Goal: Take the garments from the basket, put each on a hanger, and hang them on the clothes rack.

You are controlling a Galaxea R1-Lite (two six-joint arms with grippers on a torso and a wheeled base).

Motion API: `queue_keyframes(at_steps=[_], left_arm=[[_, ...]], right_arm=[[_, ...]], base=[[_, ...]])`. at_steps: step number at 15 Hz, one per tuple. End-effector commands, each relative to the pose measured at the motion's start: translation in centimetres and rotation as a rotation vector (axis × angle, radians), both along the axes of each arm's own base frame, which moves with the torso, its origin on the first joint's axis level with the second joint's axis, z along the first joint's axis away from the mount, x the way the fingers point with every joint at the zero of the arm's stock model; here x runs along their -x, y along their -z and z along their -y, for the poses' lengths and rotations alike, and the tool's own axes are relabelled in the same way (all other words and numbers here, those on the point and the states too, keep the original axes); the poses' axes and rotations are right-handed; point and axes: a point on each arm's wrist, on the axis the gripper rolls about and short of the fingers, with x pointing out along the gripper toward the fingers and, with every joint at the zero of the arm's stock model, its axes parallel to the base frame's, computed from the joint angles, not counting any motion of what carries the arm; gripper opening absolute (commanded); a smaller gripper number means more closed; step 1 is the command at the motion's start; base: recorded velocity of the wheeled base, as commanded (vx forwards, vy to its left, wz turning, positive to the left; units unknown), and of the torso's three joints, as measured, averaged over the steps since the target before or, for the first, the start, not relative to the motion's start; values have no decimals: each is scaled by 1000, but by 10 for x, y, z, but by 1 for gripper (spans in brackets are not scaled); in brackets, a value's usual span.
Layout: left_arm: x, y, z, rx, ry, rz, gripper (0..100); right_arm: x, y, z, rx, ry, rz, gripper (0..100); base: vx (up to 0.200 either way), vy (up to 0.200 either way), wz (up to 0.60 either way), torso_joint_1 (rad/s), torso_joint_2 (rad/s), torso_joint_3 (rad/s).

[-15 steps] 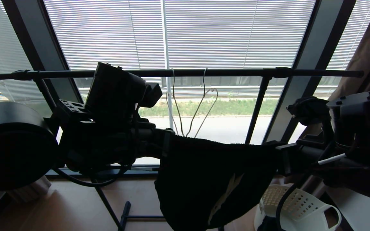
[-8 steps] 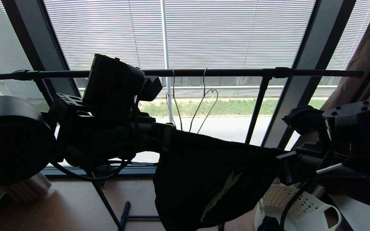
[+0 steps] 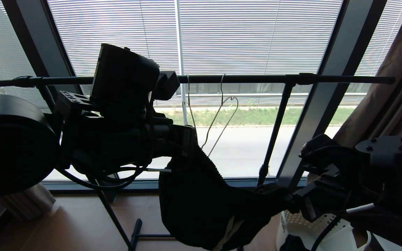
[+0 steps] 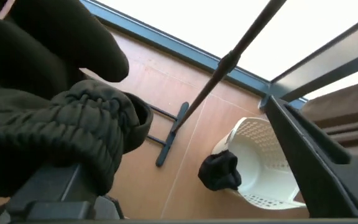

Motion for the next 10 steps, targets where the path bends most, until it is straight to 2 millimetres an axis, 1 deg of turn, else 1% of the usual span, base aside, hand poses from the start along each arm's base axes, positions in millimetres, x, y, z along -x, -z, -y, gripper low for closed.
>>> queue_keyframes(at_steps=[1, 3, 4, 5, 7, 10], left_arm=[[0, -2, 0, 5, -1, 5, 0], [-1, -4, 0, 10, -4, 11, 0], [-2, -4, 1, 10, -4, 11, 0], [-6, -2, 3, -2, -29, 16, 0], [-11, 5, 7, -27, -52, 8, 0], [-20, 17, 13, -63, -86, -2, 0]], right_arm=[[10, 18, 7, 59, -75, -9, 100], [18, 27, 11, 96, -186, 11, 100], [19, 28, 11, 97, -195, 16, 100], [20, 29, 11, 53, -232, 58, 100], [23, 25, 13, 16, -254, 94, 100], [33, 13, 19, -52, -332, 130, 100]], base=[[0, 0, 0, 0, 0, 0], [0, 0, 0, 0, 0, 0], [0, 0, 0, 0, 0, 0], [0, 0, 0, 0, 0, 0], [0, 0, 0, 0, 0, 0], [0, 0, 0, 0, 0, 0]])
